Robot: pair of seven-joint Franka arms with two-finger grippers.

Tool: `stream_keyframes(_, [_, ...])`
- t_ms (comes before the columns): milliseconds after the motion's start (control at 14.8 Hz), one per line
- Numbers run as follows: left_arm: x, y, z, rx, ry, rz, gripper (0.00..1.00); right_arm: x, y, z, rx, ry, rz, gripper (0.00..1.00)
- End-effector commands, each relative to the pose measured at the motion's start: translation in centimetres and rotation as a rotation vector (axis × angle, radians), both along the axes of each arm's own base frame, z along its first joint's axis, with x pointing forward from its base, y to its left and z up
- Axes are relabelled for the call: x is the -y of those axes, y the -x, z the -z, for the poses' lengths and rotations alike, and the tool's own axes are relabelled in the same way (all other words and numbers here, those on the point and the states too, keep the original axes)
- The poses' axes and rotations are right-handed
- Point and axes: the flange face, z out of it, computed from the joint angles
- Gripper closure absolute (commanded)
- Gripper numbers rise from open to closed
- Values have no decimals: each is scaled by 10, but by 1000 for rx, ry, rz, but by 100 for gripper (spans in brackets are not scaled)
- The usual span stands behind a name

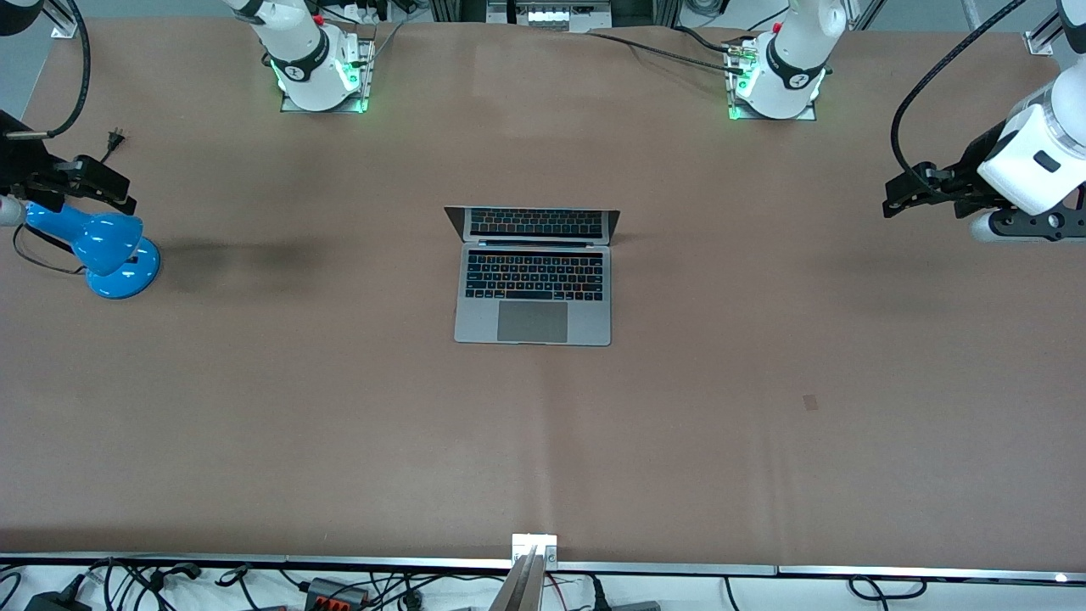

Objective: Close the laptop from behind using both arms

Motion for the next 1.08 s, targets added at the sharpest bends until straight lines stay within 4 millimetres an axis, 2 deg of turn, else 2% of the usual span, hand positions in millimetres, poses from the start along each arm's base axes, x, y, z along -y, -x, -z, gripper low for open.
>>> stream_keyframes(0, [-1, 4, -8, -9, 15, -1, 17, -6, 6, -1, -4, 4, -2, 46])
stream_keyframes(67, [2, 9, -11, -27, 13, 9, 59, -7, 5, 1, -12, 3, -2, 56])
stream_keyframes(135, [3, 11, -11, -47, 16, 18, 86, -8, 4, 3, -15, 4, 18, 64])
stream_keyframes(270, [2, 14, -12, -65, 17, 19, 100, -16, 4, 3, -17, 6, 58, 78])
stream_keyframes(472, [6, 13, -13, -63, 40, 6, 100, -29, 3, 9, -37, 5, 39, 100])
stream_keyframes(742, [4, 11, -9, -77, 103, -45, 100, -65, 8, 28, -142, 10, -23, 100])
stream_keyframes(876, [13, 13, -7, -91, 107, -31, 100, -89, 8, 46, -204, 6, -62, 100])
stream_keyframes(944, [20, 15, -7, -104, 107, -3, 100, -103, 8, 53, -228, -31, -75, 100])
stream_keyframes(1011, [43, 20, -5, -131, 111, 30, 100, -108, 8, 57, -244, -72, -74, 100])
